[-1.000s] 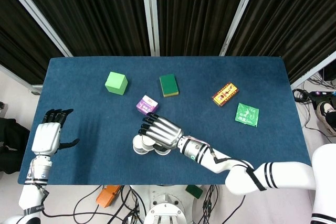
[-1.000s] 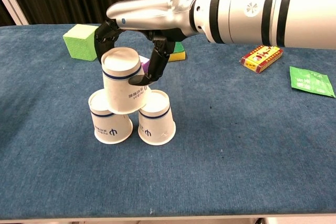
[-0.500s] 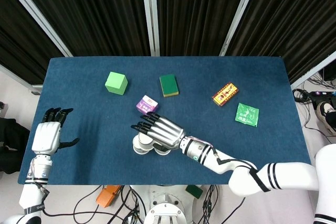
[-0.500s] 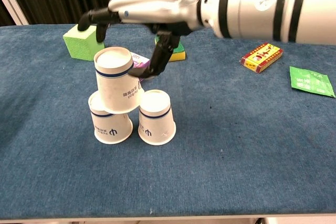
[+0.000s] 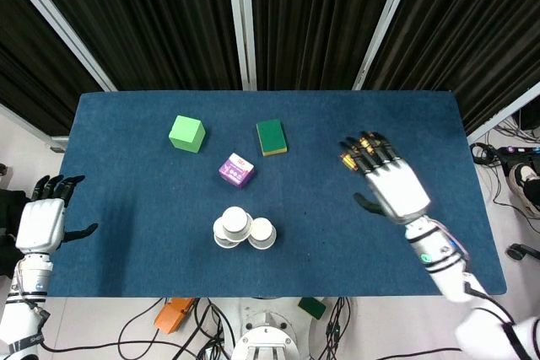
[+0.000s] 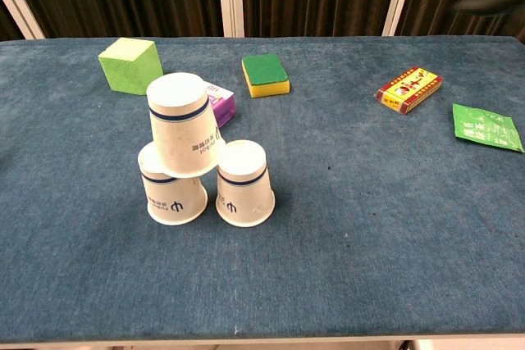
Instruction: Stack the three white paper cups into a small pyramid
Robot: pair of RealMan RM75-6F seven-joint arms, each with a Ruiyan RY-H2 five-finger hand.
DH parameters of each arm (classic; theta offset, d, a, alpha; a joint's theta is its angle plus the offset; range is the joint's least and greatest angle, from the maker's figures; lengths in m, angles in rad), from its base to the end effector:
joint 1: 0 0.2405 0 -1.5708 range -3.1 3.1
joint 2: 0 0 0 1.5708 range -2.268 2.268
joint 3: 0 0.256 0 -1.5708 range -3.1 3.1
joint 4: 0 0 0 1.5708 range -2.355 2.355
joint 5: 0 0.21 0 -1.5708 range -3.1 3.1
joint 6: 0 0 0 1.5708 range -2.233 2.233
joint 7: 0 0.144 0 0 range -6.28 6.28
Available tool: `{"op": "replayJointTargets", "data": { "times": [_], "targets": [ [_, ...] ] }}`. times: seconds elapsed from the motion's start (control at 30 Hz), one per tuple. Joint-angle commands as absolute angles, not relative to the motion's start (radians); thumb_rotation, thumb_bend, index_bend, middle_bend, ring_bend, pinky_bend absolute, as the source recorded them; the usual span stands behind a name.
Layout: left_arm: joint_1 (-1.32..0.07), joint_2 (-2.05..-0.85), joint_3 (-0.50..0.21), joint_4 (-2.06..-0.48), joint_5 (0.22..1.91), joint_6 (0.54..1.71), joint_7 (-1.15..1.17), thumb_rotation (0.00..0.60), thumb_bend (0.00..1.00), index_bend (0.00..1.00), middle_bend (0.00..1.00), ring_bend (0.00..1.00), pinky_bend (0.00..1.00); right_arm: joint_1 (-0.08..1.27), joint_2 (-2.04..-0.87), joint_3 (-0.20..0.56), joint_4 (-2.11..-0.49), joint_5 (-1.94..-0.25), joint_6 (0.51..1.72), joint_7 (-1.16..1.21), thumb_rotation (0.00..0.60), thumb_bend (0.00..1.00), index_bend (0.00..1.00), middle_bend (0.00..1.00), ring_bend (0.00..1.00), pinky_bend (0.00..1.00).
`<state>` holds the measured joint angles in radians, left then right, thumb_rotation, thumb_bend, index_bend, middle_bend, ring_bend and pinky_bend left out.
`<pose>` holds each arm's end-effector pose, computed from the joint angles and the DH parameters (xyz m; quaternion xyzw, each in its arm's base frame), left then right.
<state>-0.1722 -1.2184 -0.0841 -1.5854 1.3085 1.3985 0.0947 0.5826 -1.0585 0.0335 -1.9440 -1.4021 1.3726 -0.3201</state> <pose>-0.3166 0.2137 0.1312 -0.5691 -0.4206 -0.3604 0.6078 -0.1508 -0.2752 0.1374 0.7089 -0.2634 0.4513 0.4737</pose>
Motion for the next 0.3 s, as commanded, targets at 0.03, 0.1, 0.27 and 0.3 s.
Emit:
{"op": "replayJointTargets", "data": {
  "times": [0.03, 0.1, 0.27, 0.3],
  "targets": [
    [-0.136, -1.191, -0.070, -1.571, 1.312, 1.426, 0.048, 0.600, 0.06, 0.17, 0.19, 0.10, 0.06, 0.385, -0.972, -0.076, -1.868, -1.488, 1.538, -0.150, 0.600, 0.36, 0.00, 0.10, 0.03, 0.09],
    [-0.110, -1.183, -0.062, -1.563, 1.324, 1.458, 0.024, 0.600, 0.06, 0.17, 0.19, 0.10, 0.06, 0.321, -0.968, -0.105, -1.821, -1.496, 1.578, -0.078, 0.600, 0.36, 0.00, 0.07, 0.00, 0.06],
    [-0.056, -1.175, -0.037, -1.558, 1.360, 1.521, -0.018, 0.600, 0.06, 0.17, 0.19, 0.10, 0.05, 0.224, -0.986, -0.135, -1.722, -1.526, 1.630, 0.073, 0.600, 0.36, 0.00, 0.05, 0.00, 0.05],
    [-0.048, -1.174, -0.031, -1.558, 1.371, 1.530, -0.020, 0.600, 0.06, 0.17, 0.19, 0.10, 0.05, 0.211, -0.989, -0.135, -1.703, -1.533, 1.635, 0.100, 0.600, 0.36, 0.00, 0.05, 0.00, 0.05]
  ]
}}
